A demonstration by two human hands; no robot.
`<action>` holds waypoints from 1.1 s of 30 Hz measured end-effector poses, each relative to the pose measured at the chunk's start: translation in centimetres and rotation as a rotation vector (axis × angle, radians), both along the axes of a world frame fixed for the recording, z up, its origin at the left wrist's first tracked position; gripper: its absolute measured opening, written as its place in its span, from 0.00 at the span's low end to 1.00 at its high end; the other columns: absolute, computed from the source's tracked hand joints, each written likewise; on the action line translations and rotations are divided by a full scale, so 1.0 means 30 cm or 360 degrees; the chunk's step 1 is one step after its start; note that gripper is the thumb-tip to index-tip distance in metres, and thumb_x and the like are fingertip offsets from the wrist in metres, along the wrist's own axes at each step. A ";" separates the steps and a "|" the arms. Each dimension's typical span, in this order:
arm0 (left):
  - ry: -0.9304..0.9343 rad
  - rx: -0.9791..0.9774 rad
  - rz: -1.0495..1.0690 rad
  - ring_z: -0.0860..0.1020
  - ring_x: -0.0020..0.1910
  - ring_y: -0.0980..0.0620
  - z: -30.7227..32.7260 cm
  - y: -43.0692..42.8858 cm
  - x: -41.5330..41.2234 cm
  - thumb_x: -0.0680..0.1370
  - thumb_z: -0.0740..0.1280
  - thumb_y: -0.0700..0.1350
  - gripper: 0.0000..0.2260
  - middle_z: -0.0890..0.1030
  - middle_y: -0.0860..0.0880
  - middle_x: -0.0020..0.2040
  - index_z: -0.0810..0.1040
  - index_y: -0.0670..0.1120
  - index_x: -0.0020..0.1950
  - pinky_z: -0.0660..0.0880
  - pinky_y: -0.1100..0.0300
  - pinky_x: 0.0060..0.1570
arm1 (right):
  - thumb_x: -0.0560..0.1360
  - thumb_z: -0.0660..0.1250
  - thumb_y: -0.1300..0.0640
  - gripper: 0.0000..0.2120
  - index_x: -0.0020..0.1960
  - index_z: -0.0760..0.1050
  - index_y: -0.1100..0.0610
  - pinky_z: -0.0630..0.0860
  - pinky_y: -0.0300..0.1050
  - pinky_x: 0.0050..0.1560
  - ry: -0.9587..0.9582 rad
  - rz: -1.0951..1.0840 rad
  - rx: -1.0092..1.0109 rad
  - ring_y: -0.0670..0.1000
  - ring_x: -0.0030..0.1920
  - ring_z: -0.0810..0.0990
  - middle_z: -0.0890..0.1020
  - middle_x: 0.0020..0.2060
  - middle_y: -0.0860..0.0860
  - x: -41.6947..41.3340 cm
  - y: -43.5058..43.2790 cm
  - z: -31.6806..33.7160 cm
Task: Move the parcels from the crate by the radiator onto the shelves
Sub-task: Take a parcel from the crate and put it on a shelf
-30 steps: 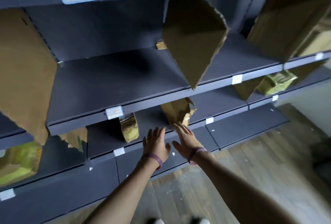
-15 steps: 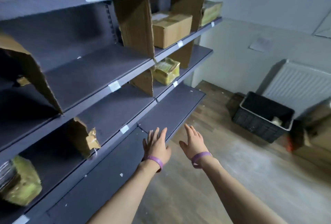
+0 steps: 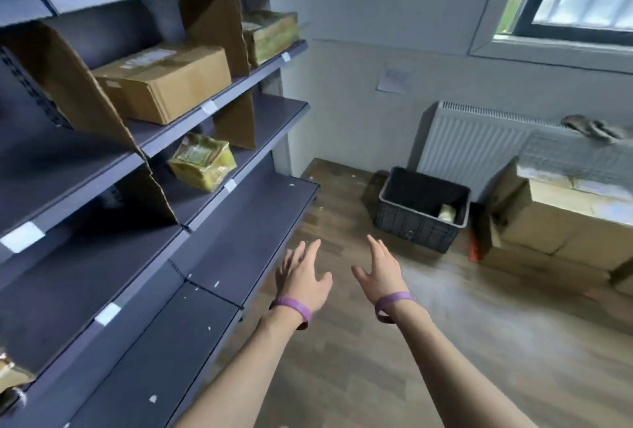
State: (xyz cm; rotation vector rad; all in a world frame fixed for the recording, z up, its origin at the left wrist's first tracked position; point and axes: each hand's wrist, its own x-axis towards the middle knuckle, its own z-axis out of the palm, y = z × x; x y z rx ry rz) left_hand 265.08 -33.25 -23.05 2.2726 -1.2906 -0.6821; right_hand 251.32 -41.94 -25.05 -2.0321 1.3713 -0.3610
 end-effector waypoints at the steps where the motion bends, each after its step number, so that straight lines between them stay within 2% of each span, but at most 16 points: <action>1: 0.0001 0.0006 -0.0023 0.48 0.77 0.49 -0.002 -0.032 -0.013 0.78 0.61 0.51 0.28 0.53 0.53 0.78 0.55 0.58 0.76 0.50 0.50 0.74 | 0.79 0.62 0.55 0.32 0.78 0.52 0.57 0.49 0.46 0.76 -0.0006 -0.0023 0.0008 0.53 0.78 0.50 0.56 0.77 0.53 -0.024 -0.031 -0.001; 5: 0.0022 0.0038 -0.0141 0.48 0.77 0.49 -0.015 -0.211 -0.063 0.78 0.61 0.50 0.28 0.52 0.53 0.78 0.55 0.58 0.76 0.49 0.50 0.74 | 0.79 0.62 0.55 0.32 0.78 0.52 0.56 0.51 0.48 0.75 0.0011 -0.0150 0.0054 0.55 0.78 0.51 0.55 0.78 0.53 -0.123 -0.163 -0.009; 12: 0.0114 -0.0071 -0.0392 0.48 0.77 0.49 -0.025 -0.650 -0.161 0.78 0.62 0.50 0.27 0.54 0.51 0.78 0.57 0.57 0.76 0.49 0.51 0.74 | 0.79 0.63 0.57 0.31 0.77 0.53 0.60 0.50 0.46 0.75 0.0065 -0.0324 -0.0039 0.52 0.78 0.51 0.58 0.77 0.54 -0.237 -0.506 -0.006; 19: 0.0177 -0.0133 -0.0507 0.52 0.76 0.48 -0.012 -1.126 -0.174 0.77 0.63 0.48 0.27 0.58 0.50 0.77 0.60 0.54 0.75 0.52 0.51 0.74 | 0.77 0.65 0.56 0.31 0.76 0.57 0.60 0.57 0.50 0.73 0.0130 -0.0489 -0.0023 0.56 0.74 0.61 0.64 0.73 0.57 -0.262 -0.912 0.030; 24: 0.0141 -0.0032 -0.0625 0.52 0.76 0.49 -0.009 -1.370 -0.186 0.78 0.62 0.49 0.26 0.56 0.51 0.78 0.59 0.55 0.76 0.51 0.50 0.74 | 0.77 0.64 0.56 0.31 0.77 0.56 0.59 0.53 0.47 0.75 0.0140 -0.0602 -0.0005 0.54 0.77 0.55 0.61 0.76 0.56 -0.301 -1.135 0.020; 33: 0.0085 0.0047 -0.0754 0.51 0.77 0.49 -0.045 -1.767 -0.276 0.78 0.61 0.50 0.27 0.56 0.51 0.78 0.58 0.56 0.76 0.52 0.48 0.74 | 0.78 0.63 0.58 0.31 0.77 0.56 0.59 0.53 0.48 0.76 0.0074 -0.0645 0.0027 0.54 0.77 0.53 0.60 0.76 0.56 -0.396 -1.501 -0.034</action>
